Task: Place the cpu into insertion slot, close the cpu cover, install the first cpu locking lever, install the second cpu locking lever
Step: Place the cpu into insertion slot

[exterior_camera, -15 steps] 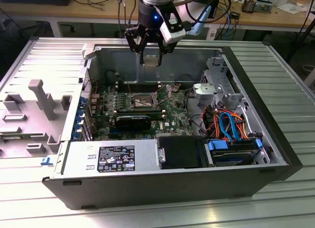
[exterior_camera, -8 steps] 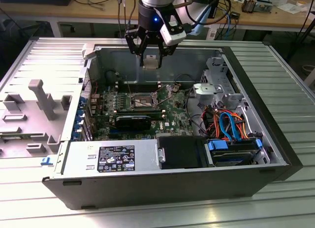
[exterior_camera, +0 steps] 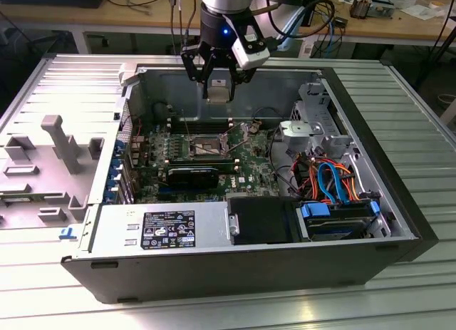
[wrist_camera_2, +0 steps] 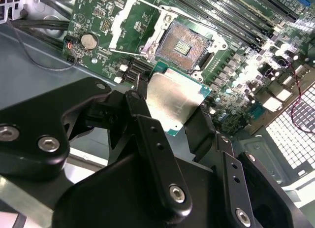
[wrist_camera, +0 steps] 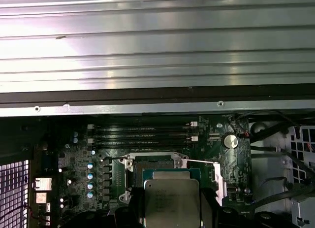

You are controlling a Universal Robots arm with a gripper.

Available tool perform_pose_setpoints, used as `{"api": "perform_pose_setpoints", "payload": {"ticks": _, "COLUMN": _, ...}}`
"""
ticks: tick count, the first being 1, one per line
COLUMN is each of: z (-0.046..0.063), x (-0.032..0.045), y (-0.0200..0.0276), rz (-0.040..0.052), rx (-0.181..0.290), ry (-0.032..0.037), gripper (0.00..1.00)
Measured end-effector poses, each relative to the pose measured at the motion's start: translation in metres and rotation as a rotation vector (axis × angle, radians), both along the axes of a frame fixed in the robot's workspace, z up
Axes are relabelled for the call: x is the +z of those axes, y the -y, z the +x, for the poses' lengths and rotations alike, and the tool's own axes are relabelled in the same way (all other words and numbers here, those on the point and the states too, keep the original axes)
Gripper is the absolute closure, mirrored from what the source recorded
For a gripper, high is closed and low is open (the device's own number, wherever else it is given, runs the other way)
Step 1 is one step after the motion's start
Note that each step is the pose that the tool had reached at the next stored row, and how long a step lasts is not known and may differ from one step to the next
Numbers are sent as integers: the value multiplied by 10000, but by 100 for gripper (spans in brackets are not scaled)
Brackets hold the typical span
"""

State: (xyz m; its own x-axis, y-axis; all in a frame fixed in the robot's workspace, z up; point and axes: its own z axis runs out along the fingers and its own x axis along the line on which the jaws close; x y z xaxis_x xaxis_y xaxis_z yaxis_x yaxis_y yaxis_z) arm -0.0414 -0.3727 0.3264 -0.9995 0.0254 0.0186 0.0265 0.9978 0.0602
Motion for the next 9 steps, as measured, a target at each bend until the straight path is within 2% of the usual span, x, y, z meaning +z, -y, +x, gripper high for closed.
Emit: {"api": "perform_pose_setpoints", "payload": {"ticks": 9, "z": 0, "x": -29, "y": 46, "rz": -2, "rx": 0, "ry": 0, "gripper": 45}}
